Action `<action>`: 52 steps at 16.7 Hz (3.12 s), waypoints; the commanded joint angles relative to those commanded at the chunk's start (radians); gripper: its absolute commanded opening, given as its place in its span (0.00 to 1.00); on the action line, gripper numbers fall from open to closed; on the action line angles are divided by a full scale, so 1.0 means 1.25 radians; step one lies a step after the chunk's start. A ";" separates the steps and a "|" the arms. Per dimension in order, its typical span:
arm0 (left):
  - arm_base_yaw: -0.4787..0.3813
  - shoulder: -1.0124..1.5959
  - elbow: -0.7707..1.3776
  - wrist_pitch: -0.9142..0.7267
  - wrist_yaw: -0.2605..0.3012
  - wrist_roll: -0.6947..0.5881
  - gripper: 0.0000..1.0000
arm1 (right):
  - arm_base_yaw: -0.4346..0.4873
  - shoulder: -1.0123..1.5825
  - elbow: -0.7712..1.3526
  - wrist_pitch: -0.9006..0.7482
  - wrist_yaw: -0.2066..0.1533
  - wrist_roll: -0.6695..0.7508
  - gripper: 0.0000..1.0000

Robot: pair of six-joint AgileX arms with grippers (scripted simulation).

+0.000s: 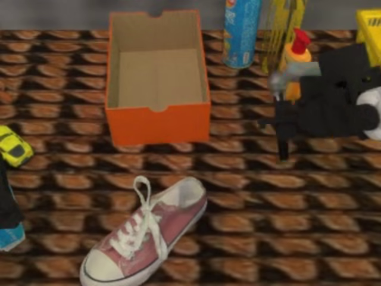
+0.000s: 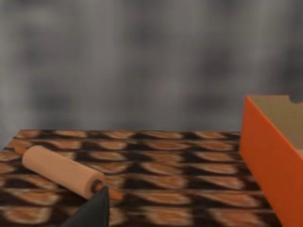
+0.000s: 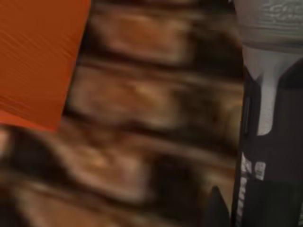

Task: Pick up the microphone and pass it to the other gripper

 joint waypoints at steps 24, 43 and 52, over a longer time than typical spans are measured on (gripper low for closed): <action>0.000 0.000 0.000 0.000 0.000 0.000 1.00 | 0.107 -0.252 -0.177 0.645 -0.120 -0.157 0.00; -0.029 0.054 0.042 0.018 0.032 0.005 1.00 | 0.241 -0.309 -0.155 0.588 0.005 -0.155 0.00; -0.215 0.568 0.376 0.185 0.242 0.033 1.00 | 0.241 -0.309 -0.155 0.588 0.005 -0.155 0.00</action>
